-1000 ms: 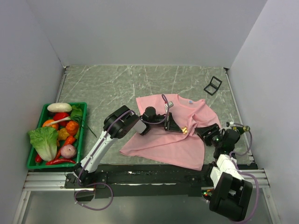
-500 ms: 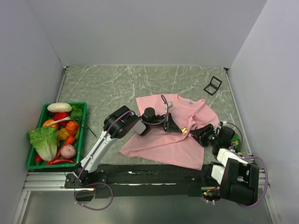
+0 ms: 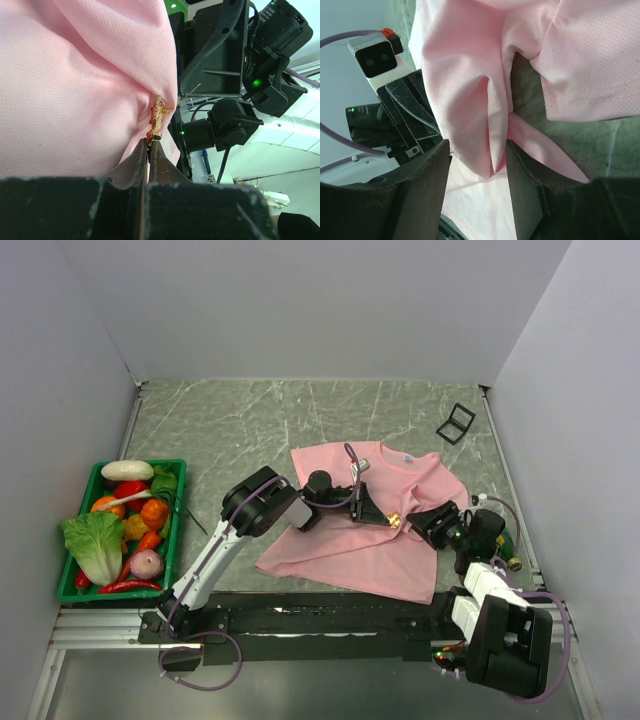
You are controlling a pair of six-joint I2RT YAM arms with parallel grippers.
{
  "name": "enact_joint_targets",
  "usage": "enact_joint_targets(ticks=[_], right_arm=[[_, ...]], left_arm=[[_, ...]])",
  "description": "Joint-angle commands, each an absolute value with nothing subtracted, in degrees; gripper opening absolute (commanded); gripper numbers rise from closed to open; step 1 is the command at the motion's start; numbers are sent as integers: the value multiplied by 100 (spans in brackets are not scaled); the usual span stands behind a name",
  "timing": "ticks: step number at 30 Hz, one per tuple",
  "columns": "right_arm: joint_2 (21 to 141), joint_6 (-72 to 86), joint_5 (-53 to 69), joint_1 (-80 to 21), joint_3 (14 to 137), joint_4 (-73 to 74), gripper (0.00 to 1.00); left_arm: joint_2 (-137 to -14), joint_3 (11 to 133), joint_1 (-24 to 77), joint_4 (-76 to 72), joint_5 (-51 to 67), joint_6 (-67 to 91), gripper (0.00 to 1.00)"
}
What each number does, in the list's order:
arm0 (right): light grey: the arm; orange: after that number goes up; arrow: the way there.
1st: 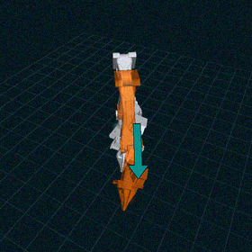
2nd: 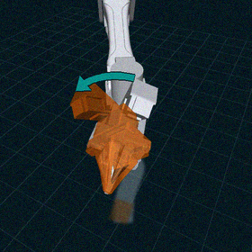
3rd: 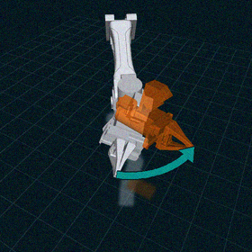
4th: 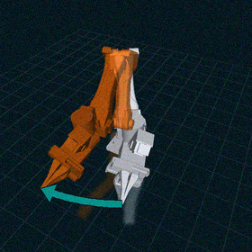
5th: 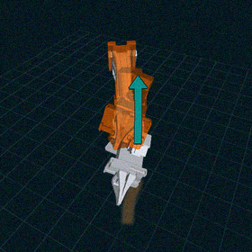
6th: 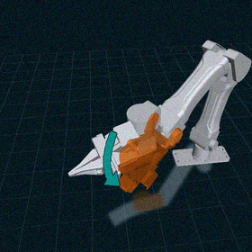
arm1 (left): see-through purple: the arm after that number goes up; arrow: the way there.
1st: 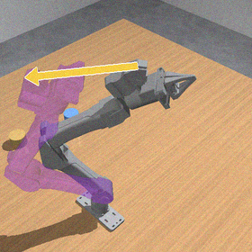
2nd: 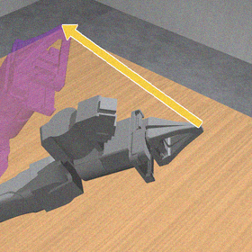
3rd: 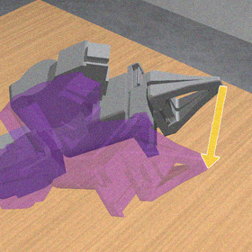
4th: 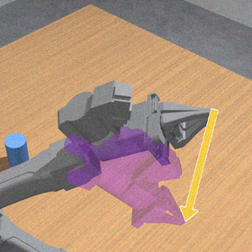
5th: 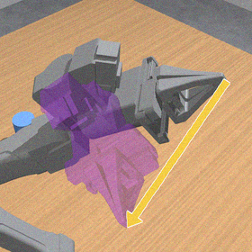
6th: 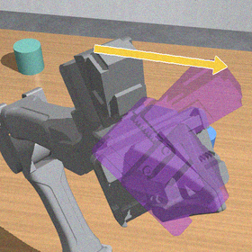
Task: Pin the brooch onto the clothing
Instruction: Pin the brooch onto the flattened clothing.
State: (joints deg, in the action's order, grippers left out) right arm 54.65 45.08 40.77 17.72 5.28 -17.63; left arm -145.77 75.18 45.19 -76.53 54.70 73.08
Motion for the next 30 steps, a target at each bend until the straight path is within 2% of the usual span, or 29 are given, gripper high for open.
enact_joint_targets(ticks=[1, 12, 30], right_arm=[[5484, 4394, 4228, 1644, 721, -2144, 56], [5686, 4342, 4017, 1371, 843, -2241, 55], [6776, 4491, 3964, 1081, 967, -3041, 54]], left_arm=[[-14476, 7488, 4500, -8253, 5599, 7110, 1], [-14432, 7532, 4500, -8139, 5599, 7049, 1], [-14388, 7559, 4500, -7945, 5660, 6873, 1]])
